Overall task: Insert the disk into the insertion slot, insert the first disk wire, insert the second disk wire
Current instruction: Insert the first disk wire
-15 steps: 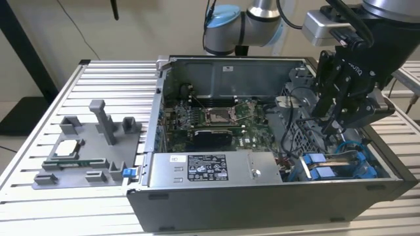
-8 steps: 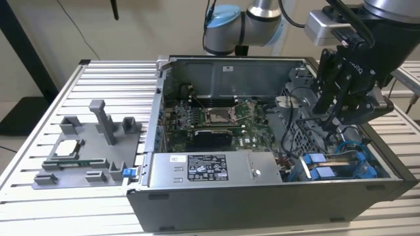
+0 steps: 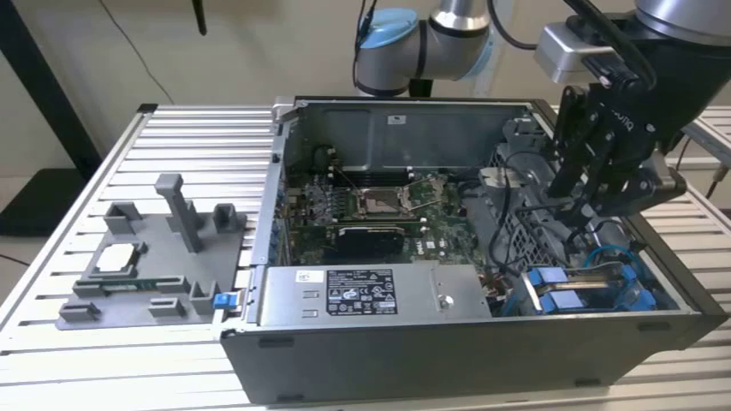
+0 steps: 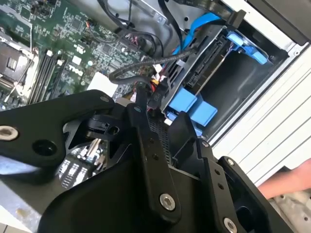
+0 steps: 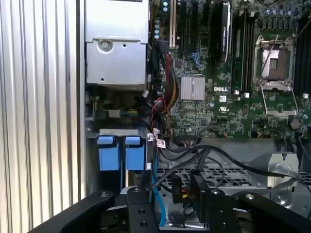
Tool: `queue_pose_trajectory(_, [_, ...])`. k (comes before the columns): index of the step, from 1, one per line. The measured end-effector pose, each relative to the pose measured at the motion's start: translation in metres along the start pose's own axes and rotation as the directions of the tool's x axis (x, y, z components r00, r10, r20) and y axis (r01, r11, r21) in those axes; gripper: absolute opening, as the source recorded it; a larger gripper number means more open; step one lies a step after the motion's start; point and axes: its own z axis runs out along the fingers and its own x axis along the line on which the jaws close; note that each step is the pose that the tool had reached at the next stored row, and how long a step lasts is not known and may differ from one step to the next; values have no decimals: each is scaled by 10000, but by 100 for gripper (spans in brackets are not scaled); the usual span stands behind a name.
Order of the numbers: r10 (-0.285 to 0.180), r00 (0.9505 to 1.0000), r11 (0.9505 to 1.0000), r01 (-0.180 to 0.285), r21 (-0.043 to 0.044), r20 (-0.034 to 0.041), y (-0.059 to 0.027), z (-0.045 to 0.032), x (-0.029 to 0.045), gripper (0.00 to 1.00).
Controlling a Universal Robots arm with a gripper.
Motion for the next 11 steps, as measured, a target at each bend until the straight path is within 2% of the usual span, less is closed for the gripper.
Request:
queue_pose_trajectory(6, [-99,9999,9998,97,144,132,-13,33,-7,100])
queue_pose_trajectory(11, [-227,9996,9994,223,258,164,-17,74,-14,100])
